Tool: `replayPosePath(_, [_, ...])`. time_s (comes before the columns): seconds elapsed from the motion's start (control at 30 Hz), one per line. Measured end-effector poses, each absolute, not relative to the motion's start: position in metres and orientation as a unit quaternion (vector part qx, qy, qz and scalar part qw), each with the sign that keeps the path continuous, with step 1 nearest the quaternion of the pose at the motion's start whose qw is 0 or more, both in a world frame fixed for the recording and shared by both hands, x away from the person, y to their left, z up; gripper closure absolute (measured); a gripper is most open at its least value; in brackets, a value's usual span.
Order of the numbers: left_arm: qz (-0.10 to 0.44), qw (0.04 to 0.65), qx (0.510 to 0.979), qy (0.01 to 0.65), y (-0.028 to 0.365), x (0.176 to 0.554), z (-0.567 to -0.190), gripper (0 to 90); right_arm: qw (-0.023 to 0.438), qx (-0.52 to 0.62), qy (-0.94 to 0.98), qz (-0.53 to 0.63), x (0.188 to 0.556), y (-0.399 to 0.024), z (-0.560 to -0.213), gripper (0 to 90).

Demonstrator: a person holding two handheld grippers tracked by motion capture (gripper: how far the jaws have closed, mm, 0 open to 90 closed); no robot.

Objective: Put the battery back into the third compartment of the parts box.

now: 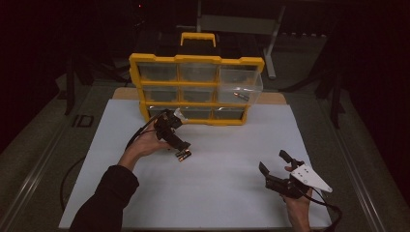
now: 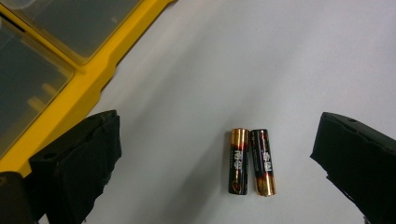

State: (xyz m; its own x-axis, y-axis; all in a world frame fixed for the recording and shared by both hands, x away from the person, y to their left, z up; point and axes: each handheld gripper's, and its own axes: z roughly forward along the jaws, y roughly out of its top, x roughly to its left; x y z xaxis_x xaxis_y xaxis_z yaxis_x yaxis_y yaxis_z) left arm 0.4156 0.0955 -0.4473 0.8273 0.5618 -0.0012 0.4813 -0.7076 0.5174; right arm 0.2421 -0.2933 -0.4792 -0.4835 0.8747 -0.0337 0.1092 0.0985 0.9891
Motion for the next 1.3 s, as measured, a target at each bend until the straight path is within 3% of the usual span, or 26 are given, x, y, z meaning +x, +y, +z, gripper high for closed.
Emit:
replayPosePath(0.7, [0.074, 0.228, 0.93, 0.279, 0.092, 0.416, -0.46, 3.0, 0.343, 0.374, 0.657, 0.557, 0.242, -0.293, -0.479, 13.4])
replayPosePath(1.03, [0.064, 0.218, 0.934, 0.276, 0.093, 0.414, -0.466, 10.3, 0.343, 0.374, 0.657, 0.557, 0.242, -0.293, -0.479, 13.3])
replayPosePath(1.3, [0.061, 0.201, 0.942, 0.263, 0.091, 0.412, -0.474, 25.4, 0.343, 0.374, 0.657, 0.558, 0.242, -0.293, -0.479, 13.4])
